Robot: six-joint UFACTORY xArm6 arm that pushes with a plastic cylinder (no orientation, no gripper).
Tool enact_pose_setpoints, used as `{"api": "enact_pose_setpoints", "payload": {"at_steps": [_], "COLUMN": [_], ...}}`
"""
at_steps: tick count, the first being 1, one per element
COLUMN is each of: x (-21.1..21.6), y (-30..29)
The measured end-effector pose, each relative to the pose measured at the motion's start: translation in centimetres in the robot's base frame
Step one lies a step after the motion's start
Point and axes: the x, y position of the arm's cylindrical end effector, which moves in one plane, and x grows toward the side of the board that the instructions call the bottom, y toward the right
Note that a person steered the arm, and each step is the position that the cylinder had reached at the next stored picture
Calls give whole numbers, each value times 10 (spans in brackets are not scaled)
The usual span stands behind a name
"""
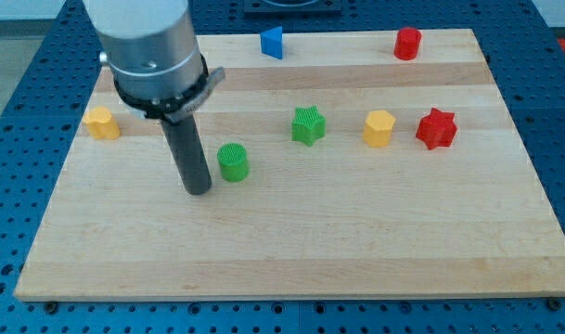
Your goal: Move the green circle towards left to the green star
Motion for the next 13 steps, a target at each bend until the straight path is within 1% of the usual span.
{"api": "enact_pose_setpoints", "payload": {"at_steps": [1,2,3,4,5,6,8,9,10,11,12,13], "x": [-5,-24,-41,-47,-12,-5,-43,-55,-53,-69,-144,-187], "y": [8,9,25,34,39,68,70,70,52,-9,-20,4]}}
